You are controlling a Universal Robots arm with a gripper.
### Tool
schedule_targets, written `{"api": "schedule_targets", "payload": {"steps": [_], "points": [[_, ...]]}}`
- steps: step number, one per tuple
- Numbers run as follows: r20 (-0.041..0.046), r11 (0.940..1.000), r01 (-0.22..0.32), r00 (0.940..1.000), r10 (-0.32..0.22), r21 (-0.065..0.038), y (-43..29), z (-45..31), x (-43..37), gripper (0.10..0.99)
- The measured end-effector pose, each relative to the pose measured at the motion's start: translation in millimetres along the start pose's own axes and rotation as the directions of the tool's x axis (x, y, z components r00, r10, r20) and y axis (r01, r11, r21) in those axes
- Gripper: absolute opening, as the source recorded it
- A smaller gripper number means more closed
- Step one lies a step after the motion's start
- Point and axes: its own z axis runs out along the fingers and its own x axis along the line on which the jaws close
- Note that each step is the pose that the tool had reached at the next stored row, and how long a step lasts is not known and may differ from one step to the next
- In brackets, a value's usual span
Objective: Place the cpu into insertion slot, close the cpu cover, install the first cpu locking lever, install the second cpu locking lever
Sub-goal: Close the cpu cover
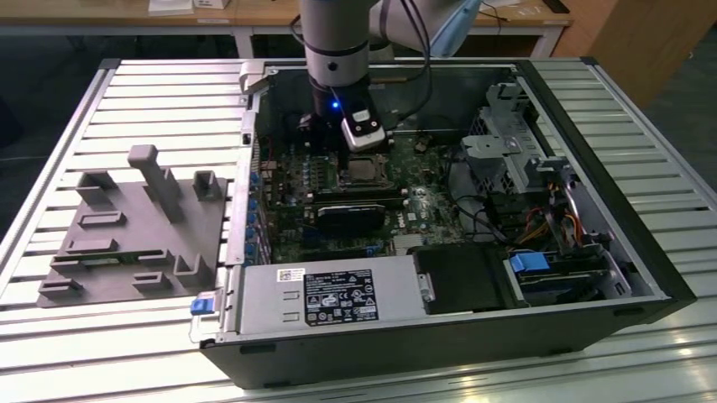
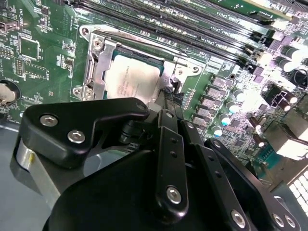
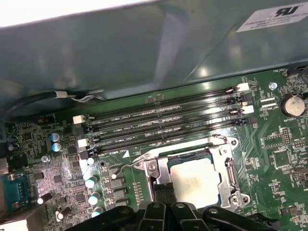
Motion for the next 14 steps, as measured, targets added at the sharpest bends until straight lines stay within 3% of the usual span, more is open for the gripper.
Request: {"api": "schedule_targets", "payload": {"steps": [6, 14], "points": [[-0.0001, 1.0000, 0.000, 1.0000, 0.000, 0.000, 0.5, -0.2, -2.2, 0.102], [-0.0025, 1.0000, 0.000, 1.0000, 0.000, 0.001, 4.8, 1.1, -21.1, 0.102]]}}
